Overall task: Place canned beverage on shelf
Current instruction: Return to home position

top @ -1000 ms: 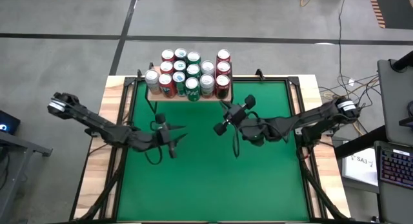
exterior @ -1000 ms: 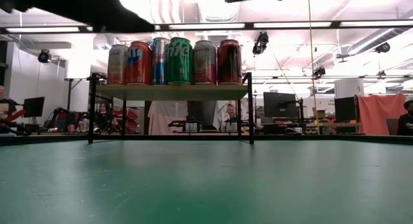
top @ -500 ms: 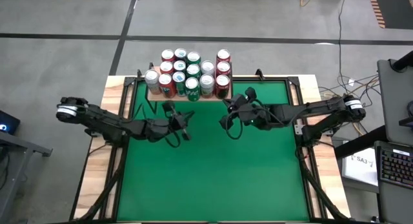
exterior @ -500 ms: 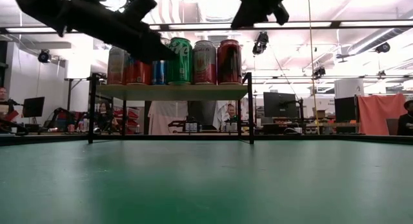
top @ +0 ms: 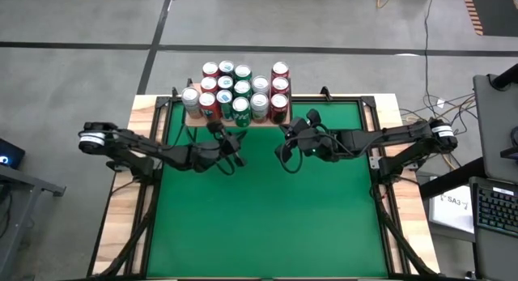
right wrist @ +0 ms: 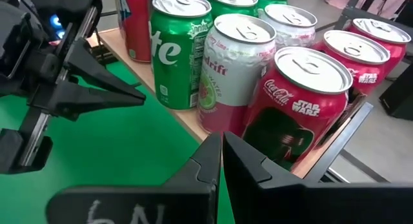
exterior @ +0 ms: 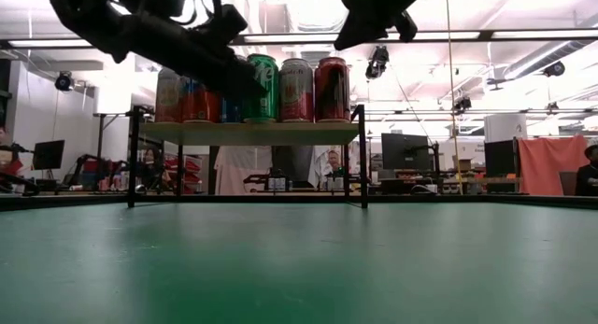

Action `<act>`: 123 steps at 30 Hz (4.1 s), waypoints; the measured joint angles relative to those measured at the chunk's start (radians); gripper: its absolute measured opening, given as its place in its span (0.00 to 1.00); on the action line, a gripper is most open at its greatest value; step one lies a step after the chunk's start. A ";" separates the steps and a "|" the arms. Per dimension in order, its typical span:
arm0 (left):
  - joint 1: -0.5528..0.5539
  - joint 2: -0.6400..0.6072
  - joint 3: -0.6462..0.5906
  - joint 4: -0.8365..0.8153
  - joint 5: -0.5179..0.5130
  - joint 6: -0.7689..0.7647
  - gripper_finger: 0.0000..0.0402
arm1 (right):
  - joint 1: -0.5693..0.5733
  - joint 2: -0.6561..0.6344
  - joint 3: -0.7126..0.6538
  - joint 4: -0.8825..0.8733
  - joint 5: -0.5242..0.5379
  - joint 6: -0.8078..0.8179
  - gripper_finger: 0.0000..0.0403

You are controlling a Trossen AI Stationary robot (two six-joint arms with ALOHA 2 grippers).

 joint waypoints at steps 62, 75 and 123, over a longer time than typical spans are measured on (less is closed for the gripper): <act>-0.321 -0.239 0.020 0.090 -0.065 0.239 0.00 | -0.077 0.001 -0.040 0.108 -0.105 -0.122 0.02; -0.966 -0.657 0.018 -0.354 -0.312 0.198 0.00 | 0.086 -0.079 -0.091 0.122 -0.177 -0.192 0.02; -0.606 -1.432 -0.595 -0.214 0.091 -0.002 0.00 | 0.068 -1.175 -1.146 0.622 -0.495 -0.328 0.02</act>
